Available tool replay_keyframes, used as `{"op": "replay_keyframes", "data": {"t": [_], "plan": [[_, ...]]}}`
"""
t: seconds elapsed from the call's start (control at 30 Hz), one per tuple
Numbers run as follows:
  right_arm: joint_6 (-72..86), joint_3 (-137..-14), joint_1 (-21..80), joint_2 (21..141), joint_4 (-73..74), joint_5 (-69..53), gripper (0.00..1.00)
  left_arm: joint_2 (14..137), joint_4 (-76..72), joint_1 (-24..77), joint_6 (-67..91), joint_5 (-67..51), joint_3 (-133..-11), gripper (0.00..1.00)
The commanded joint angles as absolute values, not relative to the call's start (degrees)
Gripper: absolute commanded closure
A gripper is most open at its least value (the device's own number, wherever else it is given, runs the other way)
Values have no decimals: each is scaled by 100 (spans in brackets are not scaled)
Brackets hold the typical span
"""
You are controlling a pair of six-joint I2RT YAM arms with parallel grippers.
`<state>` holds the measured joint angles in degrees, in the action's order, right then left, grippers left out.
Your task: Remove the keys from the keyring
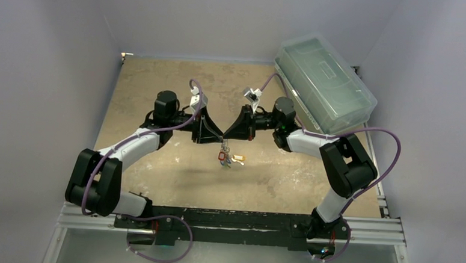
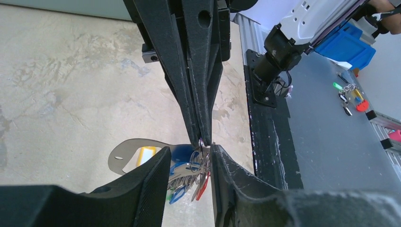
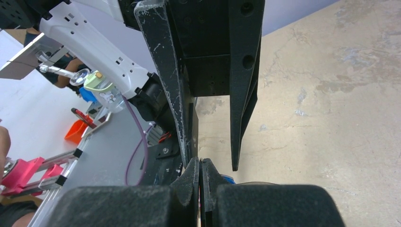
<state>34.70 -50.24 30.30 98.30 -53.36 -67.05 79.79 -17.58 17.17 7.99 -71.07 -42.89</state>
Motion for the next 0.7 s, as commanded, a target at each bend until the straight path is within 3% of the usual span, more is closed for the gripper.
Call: {"op": "replay_keyframes", "data": {"t": [0.0, 0.4, 0.47, 0.6, 0.67], "plan": [[3548, -5084, 3012, 9666, -5704, -6686, 100, 7910, -2190, 1872, 822, -7097, -4178, 67], [3533, -5102, 3012, 9670, -5704, -6703, 100, 7876, -1611, 1881, 334, -7185, -4262, 91], [3533, -5098, 3012, 9664, -5690, -6685, 100, 7867, -1616, 1881, 338, -7187, -4271, 98], [3428, -5144, 3003, 9658, -5480, -6868, 100, 7835, -1625, 1873, 349, -7138, -4280, 100], [2881, -5300, 2997, 9585, -4660, -6938, 83, 7838, -1379, 1872, 143, -7113, -4347, 100]]}}
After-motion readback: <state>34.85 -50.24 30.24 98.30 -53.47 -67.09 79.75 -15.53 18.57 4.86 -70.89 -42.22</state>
